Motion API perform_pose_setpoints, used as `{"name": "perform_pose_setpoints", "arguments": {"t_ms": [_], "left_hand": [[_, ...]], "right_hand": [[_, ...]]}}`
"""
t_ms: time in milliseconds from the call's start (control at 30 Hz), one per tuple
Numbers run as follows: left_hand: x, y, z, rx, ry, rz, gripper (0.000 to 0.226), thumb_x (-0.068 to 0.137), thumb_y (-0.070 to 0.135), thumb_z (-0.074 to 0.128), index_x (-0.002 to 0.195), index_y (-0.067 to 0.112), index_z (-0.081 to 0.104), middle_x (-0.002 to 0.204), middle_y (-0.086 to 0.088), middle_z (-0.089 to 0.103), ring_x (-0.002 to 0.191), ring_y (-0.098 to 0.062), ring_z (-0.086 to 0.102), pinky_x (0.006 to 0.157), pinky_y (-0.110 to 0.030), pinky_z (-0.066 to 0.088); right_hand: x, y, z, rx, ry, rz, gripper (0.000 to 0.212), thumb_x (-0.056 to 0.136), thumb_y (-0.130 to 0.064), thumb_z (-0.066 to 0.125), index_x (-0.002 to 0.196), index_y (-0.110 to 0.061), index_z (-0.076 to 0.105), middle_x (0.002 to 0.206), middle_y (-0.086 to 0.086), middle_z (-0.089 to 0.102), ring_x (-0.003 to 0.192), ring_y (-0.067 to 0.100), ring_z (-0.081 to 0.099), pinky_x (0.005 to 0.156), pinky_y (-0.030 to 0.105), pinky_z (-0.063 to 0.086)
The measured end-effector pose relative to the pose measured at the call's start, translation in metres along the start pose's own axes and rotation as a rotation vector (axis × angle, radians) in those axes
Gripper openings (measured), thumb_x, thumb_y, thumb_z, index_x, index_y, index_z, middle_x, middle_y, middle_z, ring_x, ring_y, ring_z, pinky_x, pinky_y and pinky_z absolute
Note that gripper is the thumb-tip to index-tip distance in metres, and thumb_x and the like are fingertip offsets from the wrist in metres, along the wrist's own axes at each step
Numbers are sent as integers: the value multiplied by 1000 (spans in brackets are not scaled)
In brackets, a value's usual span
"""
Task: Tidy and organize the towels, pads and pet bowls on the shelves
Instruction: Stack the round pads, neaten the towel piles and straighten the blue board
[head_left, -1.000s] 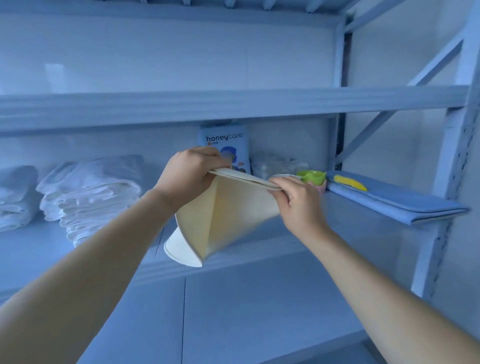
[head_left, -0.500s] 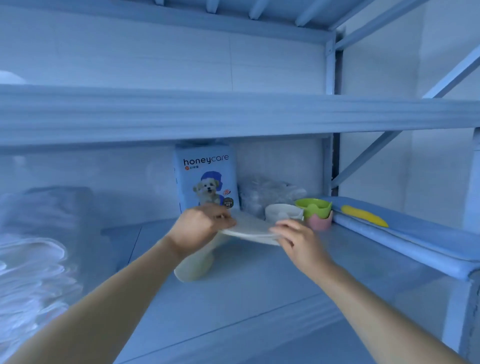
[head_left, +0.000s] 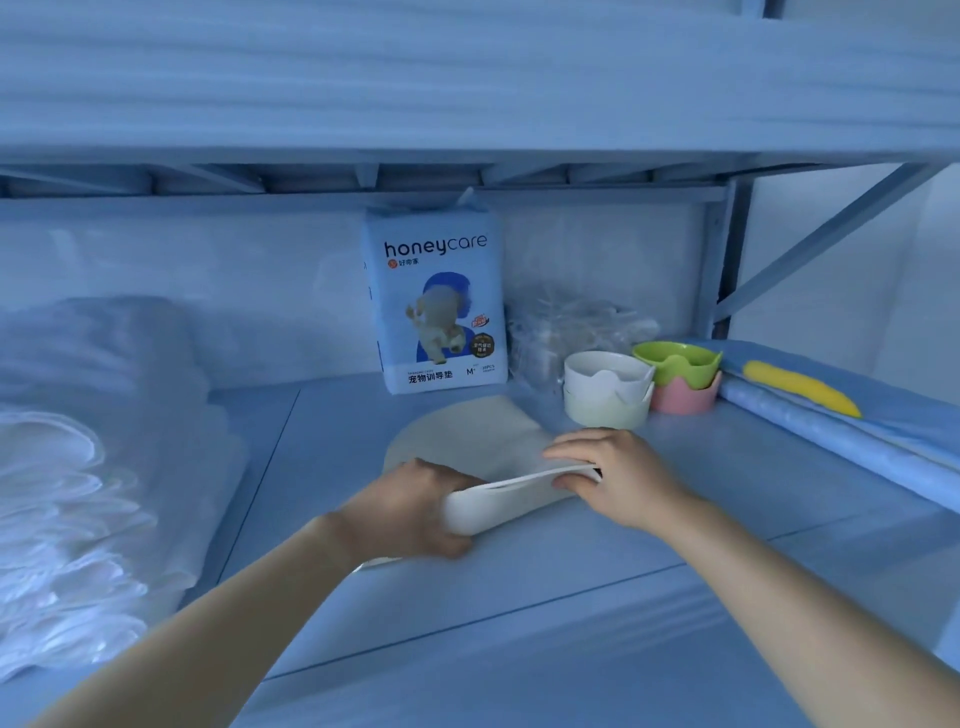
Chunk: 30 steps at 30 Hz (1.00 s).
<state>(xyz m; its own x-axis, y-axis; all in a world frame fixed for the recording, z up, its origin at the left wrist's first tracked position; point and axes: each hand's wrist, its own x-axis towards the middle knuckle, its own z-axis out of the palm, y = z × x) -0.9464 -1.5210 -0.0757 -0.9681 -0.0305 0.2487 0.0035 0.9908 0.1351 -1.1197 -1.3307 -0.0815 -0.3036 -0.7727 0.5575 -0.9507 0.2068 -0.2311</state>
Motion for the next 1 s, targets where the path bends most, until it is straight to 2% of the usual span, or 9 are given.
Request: {"name": "perform_pose_setpoints", "arguments": {"t_ms": [100, 300, 433, 533, 600, 733, 833, 900, 1000], "left_hand": [[1, 2, 1, 28, -7, 8, 27, 76, 20, 57, 99, 35, 63, 90, 8, 67, 80, -12, 57, 70, -28, 46], [15, -16, -4, 57, 175, 61, 52, 76, -7, 56, 111, 29, 68, 112, 10, 68, 103, -15, 64, 83, -31, 52], [-7, -7, 2, -47, 5, -60, 33, 80, 27, 64, 109, 44, 64, 110, 26, 63, 100, 4, 55, 80, -10, 44], [-21, -11, 7, -65, -53, -95, 57, 72, 67, 60, 121, 37, 59, 127, 25, 51, 119, 9, 42, 87, 7, 23], [-26, -15, 7, -173, -62, -97, 81, 65, 86, 40, 125, 35, 56, 134, 19, 49, 123, 8, 40, 95, 1, 26], [-35, -22, 8, -264, 31, -184, 77, 70, 86, 22, 121, 40, 57, 139, 14, 45, 126, 10, 35, 101, -5, 23], [-35, -33, 9, -61, 56, -332, 85, 66, 90, 16, 130, 44, 47, 150, 10, 29, 139, -3, 18, 115, -31, 15], [-34, -36, 11, 71, 9, -476, 64, 81, 74, 23, 137, 44, 36, 155, 12, 13, 143, -10, 1, 114, -50, 2], [-34, -38, 16, 50, 4, -568, 49, 93, 55, 31, 141, 43, 29, 155, 13, 7, 143, -15, 1, 115, -49, 12]], "right_hand": [[-2, 0, 0, 4, 1, -24, 26, 76, -10, 72, 101, -16, 72, 107, 0, 70, 98, 21, 64, 87, 25, 46], [-8, -3, 5, -90, -146, -4, 34, 86, -15, 60, 120, -17, 62, 128, 3, 59, 121, 21, 50, 100, 25, 35], [-11, 2, 1, 24, -328, 83, 68, 68, -60, 68, 127, -28, 55, 142, -12, 42, 133, 4, 33, 111, 20, 22], [-6, 3, -1, 114, -361, 124, 68, 67, -66, 61, 125, -30, 57, 142, -13, 42, 131, 0, 33, 111, 22, 23], [3, -1, 3, 182, -307, 124, 49, 82, -57, 53, 122, -28, 60, 140, -10, 45, 129, 0, 36, 108, 21, 26], [21, -8, 15, 159, -312, 75, 40, 89, -47, 52, 123, -28, 58, 141, -8, 45, 130, 2, 36, 106, 15, 22], [30, -9, 23, 158, -386, 43, 44, 86, -52, 54, 127, -35, 53, 145, -11, 37, 134, 1, 28, 113, 24, 19], [30, -8, 27, 136, -461, 41, 48, 85, -55, 53, 129, -39, 49, 148, -13, 31, 137, 1, 22, 115, 32, 17], [30, -3, 29, 23, -622, 24, 56, 82, -63, 49, 134, -43, 40, 152, -16, 20, 141, 2, 9, 115, 44, 12]]}}
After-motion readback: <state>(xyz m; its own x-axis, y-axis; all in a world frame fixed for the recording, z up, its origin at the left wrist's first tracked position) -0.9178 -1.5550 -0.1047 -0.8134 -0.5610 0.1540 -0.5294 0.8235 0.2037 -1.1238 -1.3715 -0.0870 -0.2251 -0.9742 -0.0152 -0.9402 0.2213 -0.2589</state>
